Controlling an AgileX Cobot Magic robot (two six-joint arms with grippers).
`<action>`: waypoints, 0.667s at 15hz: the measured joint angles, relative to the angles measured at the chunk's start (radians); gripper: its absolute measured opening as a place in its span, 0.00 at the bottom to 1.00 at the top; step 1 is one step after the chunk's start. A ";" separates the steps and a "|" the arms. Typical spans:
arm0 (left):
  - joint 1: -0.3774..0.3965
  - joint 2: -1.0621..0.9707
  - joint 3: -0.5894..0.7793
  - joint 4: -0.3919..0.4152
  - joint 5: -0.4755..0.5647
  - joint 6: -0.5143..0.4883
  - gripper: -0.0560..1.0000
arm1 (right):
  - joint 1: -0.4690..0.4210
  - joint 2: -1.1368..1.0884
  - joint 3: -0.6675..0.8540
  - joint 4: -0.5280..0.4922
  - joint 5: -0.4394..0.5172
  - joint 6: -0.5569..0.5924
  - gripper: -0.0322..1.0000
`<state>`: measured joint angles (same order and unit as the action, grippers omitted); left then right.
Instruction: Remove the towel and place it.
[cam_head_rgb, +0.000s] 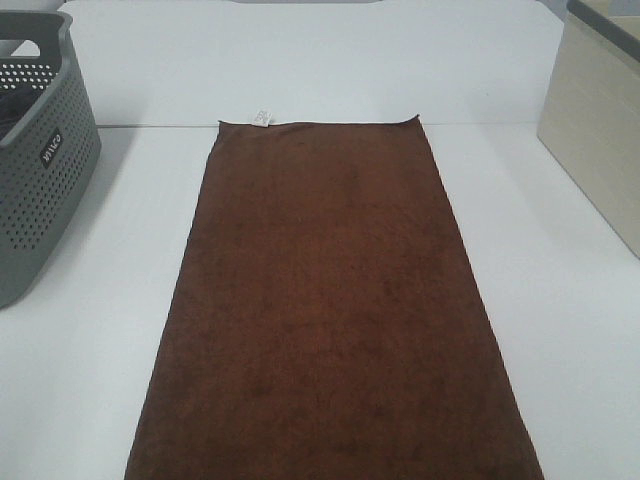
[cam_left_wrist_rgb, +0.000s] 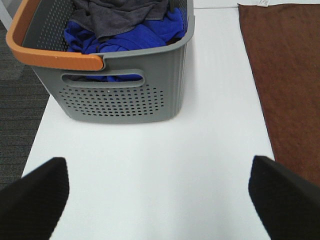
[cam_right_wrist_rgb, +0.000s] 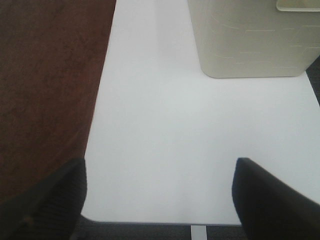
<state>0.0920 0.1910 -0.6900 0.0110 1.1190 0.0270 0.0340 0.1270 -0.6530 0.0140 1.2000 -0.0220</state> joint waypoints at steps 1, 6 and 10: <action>0.000 -0.064 0.019 0.000 0.031 0.003 0.90 | 0.000 -0.056 0.031 0.000 0.000 0.000 0.78; 0.000 -0.195 0.047 -0.020 0.095 0.028 0.90 | 0.000 -0.131 0.098 0.039 0.019 -0.048 0.78; 0.000 -0.195 0.147 -0.099 0.077 0.091 0.90 | 0.000 -0.131 0.128 0.077 -0.083 -0.099 0.78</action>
<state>0.0920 -0.0040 -0.5430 -0.0880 1.1960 0.1180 0.0340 -0.0040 -0.5250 0.0910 1.1170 -0.1210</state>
